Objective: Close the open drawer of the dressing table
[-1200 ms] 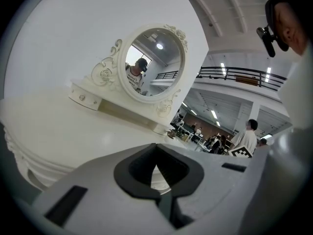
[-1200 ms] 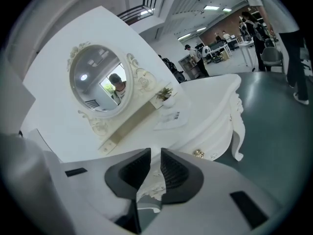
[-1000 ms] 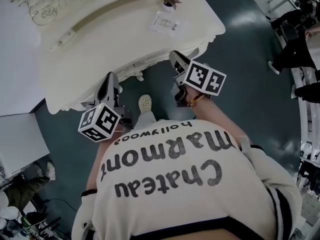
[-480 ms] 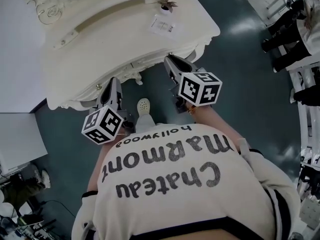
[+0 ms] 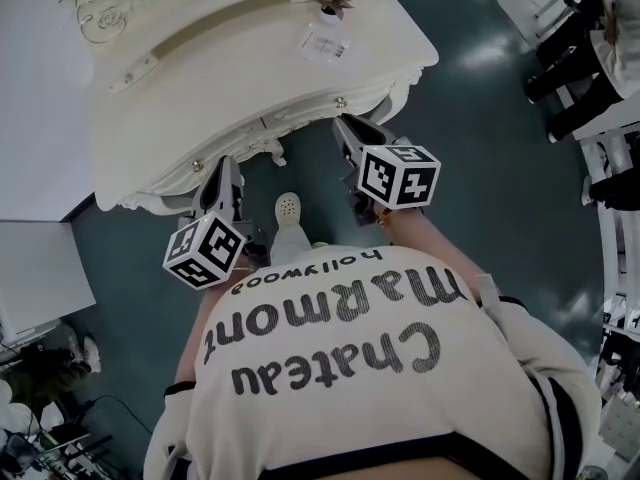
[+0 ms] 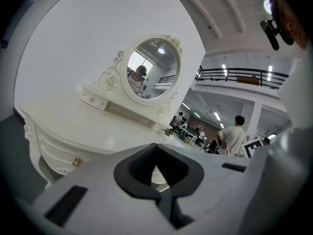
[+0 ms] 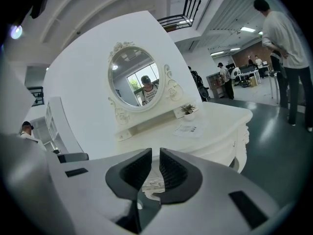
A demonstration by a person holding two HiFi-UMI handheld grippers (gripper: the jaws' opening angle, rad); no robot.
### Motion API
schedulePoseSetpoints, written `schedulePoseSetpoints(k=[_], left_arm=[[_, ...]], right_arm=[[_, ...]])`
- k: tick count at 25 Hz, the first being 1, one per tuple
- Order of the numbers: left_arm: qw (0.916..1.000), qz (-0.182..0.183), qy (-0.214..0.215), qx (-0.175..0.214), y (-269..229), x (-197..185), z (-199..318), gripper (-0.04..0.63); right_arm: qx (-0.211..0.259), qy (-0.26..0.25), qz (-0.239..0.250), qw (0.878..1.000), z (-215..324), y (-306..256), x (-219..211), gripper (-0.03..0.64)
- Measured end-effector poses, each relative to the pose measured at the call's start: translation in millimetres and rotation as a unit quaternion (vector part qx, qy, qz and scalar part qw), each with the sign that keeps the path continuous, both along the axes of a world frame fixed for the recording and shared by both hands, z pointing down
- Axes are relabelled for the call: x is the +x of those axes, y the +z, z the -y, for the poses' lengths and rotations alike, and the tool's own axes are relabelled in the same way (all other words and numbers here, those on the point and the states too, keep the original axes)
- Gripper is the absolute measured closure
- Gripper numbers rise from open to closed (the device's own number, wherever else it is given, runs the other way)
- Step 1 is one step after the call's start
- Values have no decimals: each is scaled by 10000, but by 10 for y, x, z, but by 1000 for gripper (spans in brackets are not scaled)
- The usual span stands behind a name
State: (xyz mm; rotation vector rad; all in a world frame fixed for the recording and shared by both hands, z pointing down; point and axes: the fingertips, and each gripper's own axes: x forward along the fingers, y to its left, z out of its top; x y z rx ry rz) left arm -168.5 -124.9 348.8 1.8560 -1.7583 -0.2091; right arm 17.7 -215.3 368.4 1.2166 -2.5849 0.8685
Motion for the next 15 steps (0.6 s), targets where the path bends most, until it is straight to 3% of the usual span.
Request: schedulePoseSetpoints(k=[15], left_arm=[[10000, -57, 60, -24, 93, 65, -106, 588]], right_arm=[[-142, 79, -267, 9995, -124, 255, 162, 548]])
